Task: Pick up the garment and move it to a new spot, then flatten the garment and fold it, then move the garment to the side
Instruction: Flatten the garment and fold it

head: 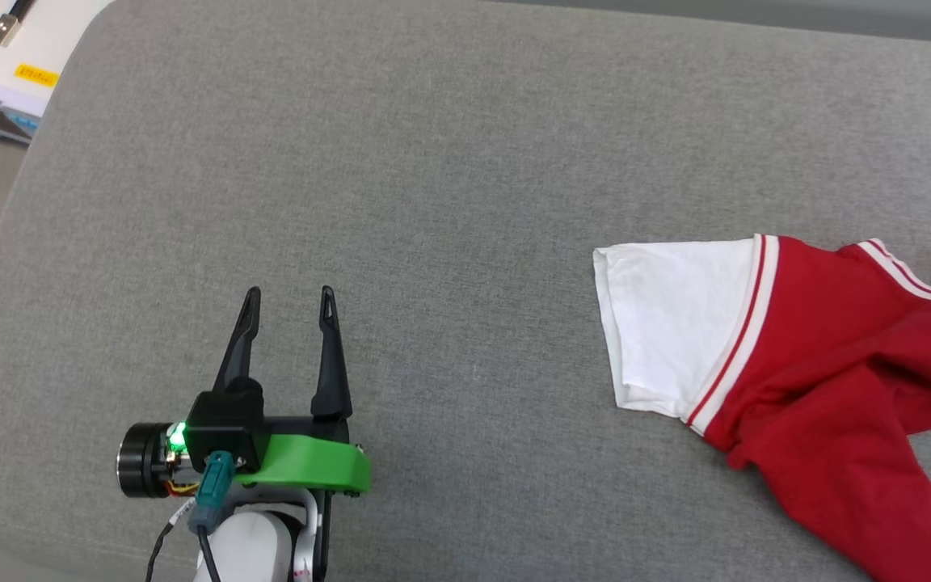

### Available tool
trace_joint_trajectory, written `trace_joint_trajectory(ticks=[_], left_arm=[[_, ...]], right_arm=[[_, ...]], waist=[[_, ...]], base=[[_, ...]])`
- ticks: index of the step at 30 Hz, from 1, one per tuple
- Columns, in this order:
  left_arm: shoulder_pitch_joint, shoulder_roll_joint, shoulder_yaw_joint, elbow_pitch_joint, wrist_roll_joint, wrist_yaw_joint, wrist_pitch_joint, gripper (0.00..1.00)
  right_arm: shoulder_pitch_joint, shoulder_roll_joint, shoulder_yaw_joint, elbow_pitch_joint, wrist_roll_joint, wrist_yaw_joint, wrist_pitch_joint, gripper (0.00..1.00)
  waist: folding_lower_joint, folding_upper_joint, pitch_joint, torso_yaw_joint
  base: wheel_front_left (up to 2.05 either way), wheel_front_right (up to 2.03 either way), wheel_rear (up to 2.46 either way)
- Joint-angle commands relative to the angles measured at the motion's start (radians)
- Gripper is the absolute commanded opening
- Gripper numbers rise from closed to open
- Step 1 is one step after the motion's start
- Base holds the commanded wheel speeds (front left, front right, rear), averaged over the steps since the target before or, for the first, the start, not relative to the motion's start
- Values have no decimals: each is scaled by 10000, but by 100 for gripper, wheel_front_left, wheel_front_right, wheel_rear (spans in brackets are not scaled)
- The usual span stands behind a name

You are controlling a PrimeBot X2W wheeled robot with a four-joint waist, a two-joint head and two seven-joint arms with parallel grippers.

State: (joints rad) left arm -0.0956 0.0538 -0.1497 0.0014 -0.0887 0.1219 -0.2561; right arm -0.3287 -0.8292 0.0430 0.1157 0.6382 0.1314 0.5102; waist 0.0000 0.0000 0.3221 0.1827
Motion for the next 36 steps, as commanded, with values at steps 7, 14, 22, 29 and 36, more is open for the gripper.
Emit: trace_joint_trajectory(ticks=[7, 14, 22, 29, 36], left_arm=[[-568, -36, -260, 12, -191, 142, -57, 100], [-731, -36, -413, 24, -249, 261, -57, 100], [-621, -36, -312, 107, -177, 304, -57, 100], [-281, -36, 78, 121, 54, 200, -57, 100], [102, 3, 487, 45, 268, -111, -57, 100]], right_arm=[[-2828, 884, 1947, 1516, -564, -7, 65, 0], [-4124, 1601, 3754, 3331, -370, -7, -48, 0], [-4473, 1477, 5084, 4109, 163, -7, -1079, 100], [-4007, 1146, 4600, 3647, -70, -7, -4221, 100], [-2546, 1806, 2682, 3009, -1299, -7, -6593, 100]], waist=[[0, 0, 1111, 870], [0, 0, 1221, 1009], [0, 0, 860, 765], [0, 0, -3, 188], [0, 0, -833, -483]], base=[[0, 0, 0], [0, 0, 0], [0, 0, 0], [0, 0, 0], [0, 0, 0]])
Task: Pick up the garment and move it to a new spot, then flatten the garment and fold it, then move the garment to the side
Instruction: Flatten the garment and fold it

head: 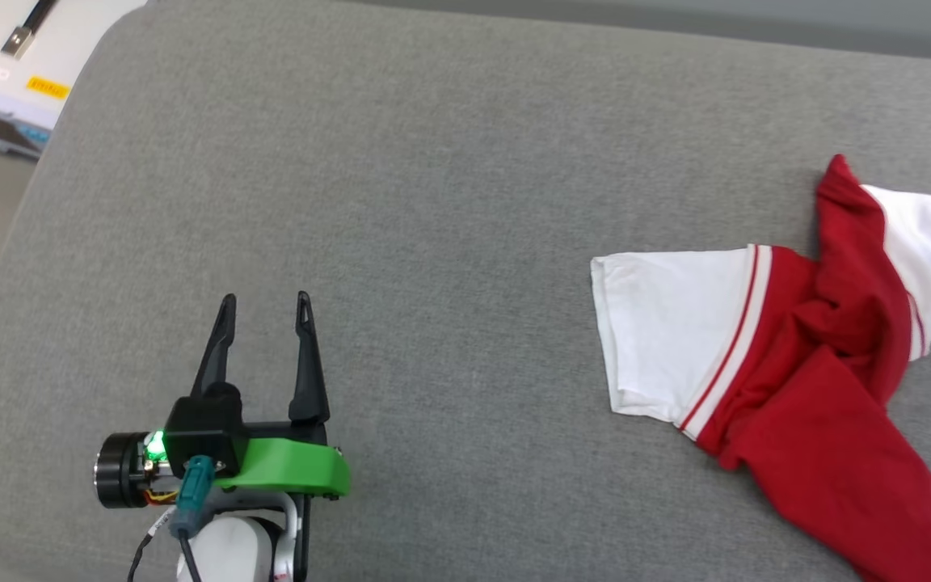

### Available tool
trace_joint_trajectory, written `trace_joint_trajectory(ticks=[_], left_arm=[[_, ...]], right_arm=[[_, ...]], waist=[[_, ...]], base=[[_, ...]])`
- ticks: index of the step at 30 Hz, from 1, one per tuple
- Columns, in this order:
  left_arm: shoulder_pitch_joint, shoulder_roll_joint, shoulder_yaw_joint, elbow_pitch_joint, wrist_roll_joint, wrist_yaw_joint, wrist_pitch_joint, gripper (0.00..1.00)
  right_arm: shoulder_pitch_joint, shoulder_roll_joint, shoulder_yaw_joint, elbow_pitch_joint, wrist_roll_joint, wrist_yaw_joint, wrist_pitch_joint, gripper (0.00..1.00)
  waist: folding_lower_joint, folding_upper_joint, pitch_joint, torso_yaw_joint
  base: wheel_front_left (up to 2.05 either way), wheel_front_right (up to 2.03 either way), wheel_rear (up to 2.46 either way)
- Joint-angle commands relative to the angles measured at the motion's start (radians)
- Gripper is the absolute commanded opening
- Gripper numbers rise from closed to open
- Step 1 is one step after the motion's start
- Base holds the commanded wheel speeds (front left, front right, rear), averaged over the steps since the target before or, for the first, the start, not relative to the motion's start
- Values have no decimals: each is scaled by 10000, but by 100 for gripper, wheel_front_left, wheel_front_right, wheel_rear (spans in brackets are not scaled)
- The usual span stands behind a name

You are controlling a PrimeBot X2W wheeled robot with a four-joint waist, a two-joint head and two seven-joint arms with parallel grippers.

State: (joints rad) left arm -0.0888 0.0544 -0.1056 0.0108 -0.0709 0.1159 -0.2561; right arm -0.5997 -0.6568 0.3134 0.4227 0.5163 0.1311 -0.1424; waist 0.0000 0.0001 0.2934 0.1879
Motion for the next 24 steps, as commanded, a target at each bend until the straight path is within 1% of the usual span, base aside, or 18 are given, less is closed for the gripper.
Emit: trace_joint_trajectory(ticks=[1, 2, 5, 7, 10, 13, 15, 16, 17, 19, 21, 23, 24], left_arm=[[39, 31, 112, -103, 105, -126, -57, 100], [-39, 181, 247, -182, 165, -364, -57, 100], [-303, 416, 361, -217, 289, -581, -57, 100], [-585, 591, 403, -241, 366, -733, -57, 100], [-1084, 808, 384, -183, 392, -1026, -57, 100], [-1759, 1037, 302, 75, 259, -1536, -57, 100], [-2268, 1228, 185, 346, 151, -1876, -57, 100], [-2607, 1461, 41, 434, 261, -2027, -57, 100], [-2841, 1627, -123, 613, 317, -2135, -57, 100], [-3422, 1798, -408, 1073, 93, -2305, 75, 100], [-4051, 2017, -798, 1402, -166, -2403, 507, 100], [-4593, 2163, -1312, 1597, -617, -2447, 1162, 100], [-4879, 2285, -1784, 1652, -1008, -2455, 1620, 100]], right_arm=[[503, 279, -334, -277, -324, -4, -272, 100], [1419, 938, -1337, -954, -986, -4, -629, 100], [2435, 1898, -2487, -1910, -1633, -4, -821, 100], [3085, 2554, -3077, -2626, -2071, -4, -897, 100], [3989, 3452, -3666, -3607, -2635, -4, -934, 100], [4800, 4219, -3978, -4400, -2987, -4, -878, 100], [5189, 4490, -4034, -4728, -3140, -4, -869, 100], [5383, 4652, -4028, -4934, -3260, -4, -843, 100], [5522, 4753, -4021, -5065, -3343, -4, -816, 100], [5719, 4903, -4069, -5216, -3406, -4, -797, 100], [5826, 4972, -4016, -5271, -3441, -4, -746, 100], [5872, 4988, -3968, -5289, -3511, -4, -744, 100], [5888, 4993, -3930, -5292, -3540, -4, -748, 100]], waist=[[0, -1, -646, -639], [0, -1, -847, -862], [0, -1, -999, -1063], [0, -1, -1060, -1177], [0, -1, -1132, -1308], [0, -1, -1201, -1444], [0, -1, -1241, -1543], [0, -1, -1254, -1613], [0, -1, -1264, -1663], [0, -1, -1275, -1771], [0, -1, -1257, -1914], [0, -1, -1224, -2036], [0, -1, -1206, -2095]], base=[[0, 0, 0], [0, 0, 0], [0, 0, 0], [0, 0, 0], [0, 0, 0], [0, 0, 0], [0, 0, 0], [0, 0, 0], [0, 0, 0], [0, 0, 0], [0, 0, 0], [0, 0, 0], [0, 0, 0]])
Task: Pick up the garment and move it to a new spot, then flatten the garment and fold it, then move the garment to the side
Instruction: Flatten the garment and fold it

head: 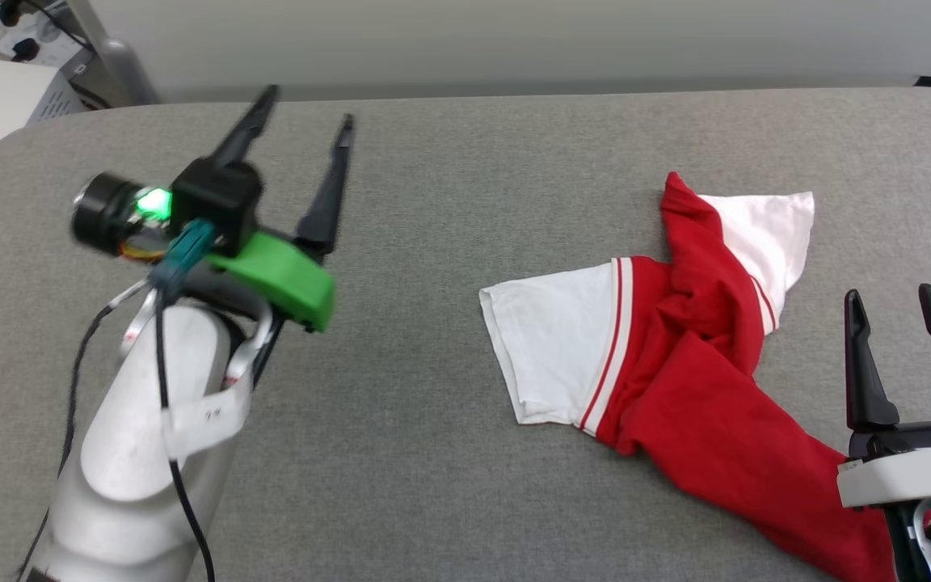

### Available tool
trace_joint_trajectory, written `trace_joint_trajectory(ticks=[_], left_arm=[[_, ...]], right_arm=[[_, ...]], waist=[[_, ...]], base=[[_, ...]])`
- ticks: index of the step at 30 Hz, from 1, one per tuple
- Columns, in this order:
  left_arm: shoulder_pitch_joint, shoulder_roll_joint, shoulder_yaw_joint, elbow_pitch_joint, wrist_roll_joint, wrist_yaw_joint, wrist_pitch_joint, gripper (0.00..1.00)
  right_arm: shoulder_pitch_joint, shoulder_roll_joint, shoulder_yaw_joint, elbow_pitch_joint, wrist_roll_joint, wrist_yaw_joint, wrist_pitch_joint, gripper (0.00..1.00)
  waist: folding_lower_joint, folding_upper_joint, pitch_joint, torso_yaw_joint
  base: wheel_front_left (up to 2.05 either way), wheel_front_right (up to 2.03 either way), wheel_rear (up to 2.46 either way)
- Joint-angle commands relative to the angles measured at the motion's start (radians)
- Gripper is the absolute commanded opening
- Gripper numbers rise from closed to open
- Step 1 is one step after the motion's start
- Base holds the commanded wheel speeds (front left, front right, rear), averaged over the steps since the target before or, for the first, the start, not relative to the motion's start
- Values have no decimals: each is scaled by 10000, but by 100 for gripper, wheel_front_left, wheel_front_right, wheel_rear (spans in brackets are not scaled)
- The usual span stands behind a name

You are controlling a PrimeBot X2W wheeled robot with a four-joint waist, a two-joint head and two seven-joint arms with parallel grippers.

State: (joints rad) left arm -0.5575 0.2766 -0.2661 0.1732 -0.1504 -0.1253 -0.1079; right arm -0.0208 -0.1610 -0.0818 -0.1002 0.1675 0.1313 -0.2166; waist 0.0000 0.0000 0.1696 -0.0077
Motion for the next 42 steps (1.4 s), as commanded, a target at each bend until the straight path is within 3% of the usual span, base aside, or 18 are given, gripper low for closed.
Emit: trace_joint_trajectory(ticks=[1, 3, 6, 9, 15, 20, 28, 35, 36, 37, 42], left_arm=[[-444, 187, -554, 32, -580, -45, 478, 100], [-1289, 726, -1844, 162, -2085, -49, 1982, 100], [-2047, 1093, -2849, 431, -3507, -51, 3533, 100], [-2783, 1391, -4043, 724, -4484, -51, 5219, 100], [-3922, 1652, -6092, 1233, -5909, -52, 7255, 100], [-4621, 1741, -7366, 1791, -6653, -53, 7756, 100], [-5426, 1742, -9298, 3183, -7077, -53, 7342, 100], [-5376, 1885, -10051, 3340, -7312, -53, 7739, 100], [-5344, 1920, -10088, 3261, -7282, -53, 7811, 45], [-5332, 1958, -10107, 3170, -7226, -53, 7822, 0], [-5386, 2077, -10137, 2879, -7078, -53, 7216, 0]], right_arm=[[102, 41, 31, -69, -78, -6, -13, 100], [91, 62, 75, -61, -150, -6, -45, 100], [40, 100, 150, -3, -199, -6, -49, 100], [-84, 152, 266, 63, -175, -6, -38, 100], [-444, 252, 418, 271, -149, -6, -105, 100], [-740, 358, 537, 482, -120, -6, -211, 100], [-1392, 537, 817, 873, -53, -6, -396, 100], [-1590, 599, 829, 1025, -83, -6, -438, 100], [-1616, 604, 808, 1041, -89, -6, -441, 100], [-1637, 609, 789, 1052, -95, -6, -443, 100], [-1692, 620, 763, 1076, -141, -6, -448, 100]], waist=[[0, 0, 60, -186], [0, 0, 186, -332], [0, 0, 324, -467], [0, 0, 520, -656], [0, 0, 970, -1126], [0, 0, 1391, -1511], [0, 0, 2243, -2114], [0, 0, 2413, -2158], [0, 0, 2413, -2149], [0, 0, 2413, -2136], [0, 0, 2306, -1968]], base=[[0, 0, 0], [0, 0, 0], [0, 0, 0], [0, 0, 0], [0, 0, 0], [0, 0, 0], [0, 0, 0], [0, 0, 0], [0, 0, 0], [0, 0, 0], [0, 0, 0]])
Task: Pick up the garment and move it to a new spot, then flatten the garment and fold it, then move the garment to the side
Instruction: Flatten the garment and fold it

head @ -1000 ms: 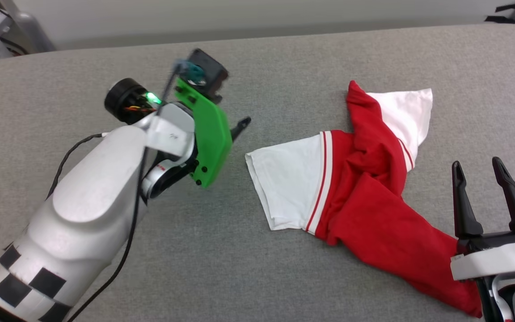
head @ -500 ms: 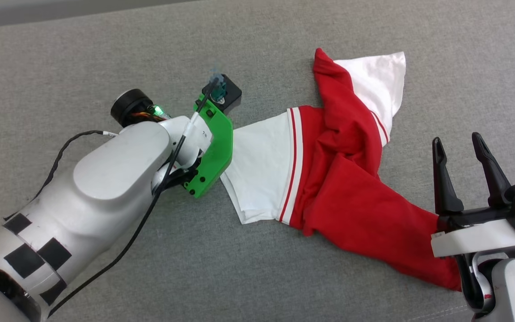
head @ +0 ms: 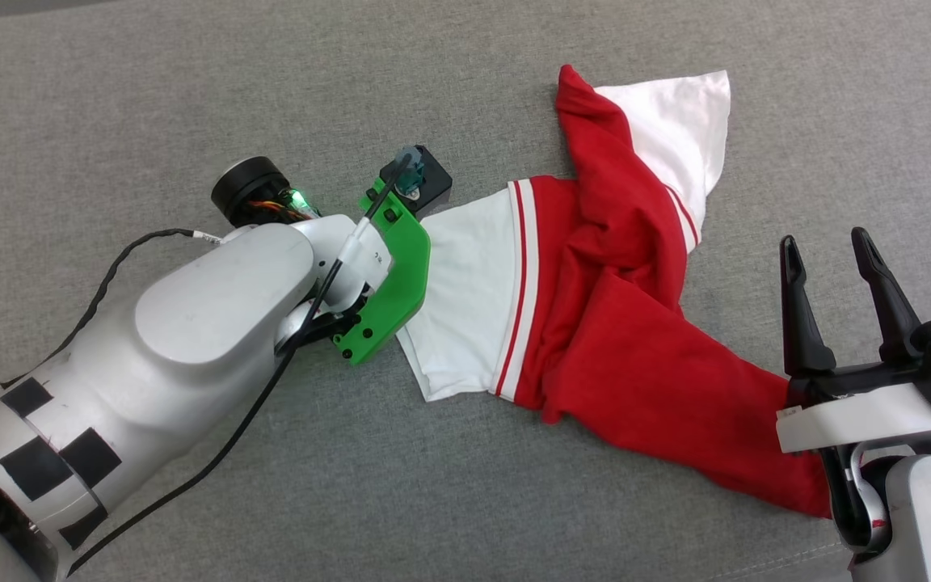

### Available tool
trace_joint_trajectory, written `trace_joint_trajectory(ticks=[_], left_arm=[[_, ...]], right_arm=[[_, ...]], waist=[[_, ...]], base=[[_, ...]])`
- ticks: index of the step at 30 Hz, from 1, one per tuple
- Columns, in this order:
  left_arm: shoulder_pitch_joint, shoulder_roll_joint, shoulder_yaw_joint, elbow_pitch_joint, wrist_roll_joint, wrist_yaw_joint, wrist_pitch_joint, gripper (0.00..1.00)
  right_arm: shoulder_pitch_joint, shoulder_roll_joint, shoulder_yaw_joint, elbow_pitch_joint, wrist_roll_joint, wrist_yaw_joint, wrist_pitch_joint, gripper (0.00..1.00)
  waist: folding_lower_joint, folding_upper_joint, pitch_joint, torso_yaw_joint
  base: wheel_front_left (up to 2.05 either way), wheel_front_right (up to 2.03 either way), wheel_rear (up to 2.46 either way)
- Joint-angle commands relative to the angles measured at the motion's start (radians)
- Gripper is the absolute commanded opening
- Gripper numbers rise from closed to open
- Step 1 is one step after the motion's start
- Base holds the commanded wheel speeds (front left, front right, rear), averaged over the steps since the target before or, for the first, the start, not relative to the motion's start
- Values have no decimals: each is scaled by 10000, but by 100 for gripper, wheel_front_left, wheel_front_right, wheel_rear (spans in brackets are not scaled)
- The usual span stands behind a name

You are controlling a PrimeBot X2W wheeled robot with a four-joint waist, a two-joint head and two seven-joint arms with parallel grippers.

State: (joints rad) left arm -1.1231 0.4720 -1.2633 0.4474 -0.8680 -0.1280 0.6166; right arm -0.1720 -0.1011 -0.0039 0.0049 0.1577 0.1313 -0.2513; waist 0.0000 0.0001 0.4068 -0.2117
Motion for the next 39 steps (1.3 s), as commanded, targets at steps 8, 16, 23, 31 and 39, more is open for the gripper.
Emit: trace_joint_trajectory(ticks=[8, 16, 23, 31, 39], left_arm=[[-59, 533, 131, 152, 33, -24, -2515, 0], [866, 1853, 833, -50, -412, 536, -3851, 0], [2357, 2983, 1091, -319, -1162, 1275, -4191, 0], [3624, 3449, 1161, -58, -1850, 1784, -4385, 0], [3853, 2954, 1428, 111, -1980, 2101, -5259, 100]], right_arm=[[103, -68, -277, 115, -106, -6, -103, 100], [497, -158, -541, 198, -73, -6, -104, 100], [651, -233, -628, 239, -123, -6, -102, 100], [782, -338, -717, 265, -129, -6, 57, 100], [754, -511, -817, 174, -69, -6, 248, 100]], waist=[[0, -1, -674, 570], [0, -1, -1136, 1153], [0, -1, -1335, 1434], [0, -1, -1425, 1547], [0, -1, -1690, 1715]], base=[[0, 0, 0], [0, 0, 0], [0, 0, 0], [0, 0, 0], [0, 0, 0]])
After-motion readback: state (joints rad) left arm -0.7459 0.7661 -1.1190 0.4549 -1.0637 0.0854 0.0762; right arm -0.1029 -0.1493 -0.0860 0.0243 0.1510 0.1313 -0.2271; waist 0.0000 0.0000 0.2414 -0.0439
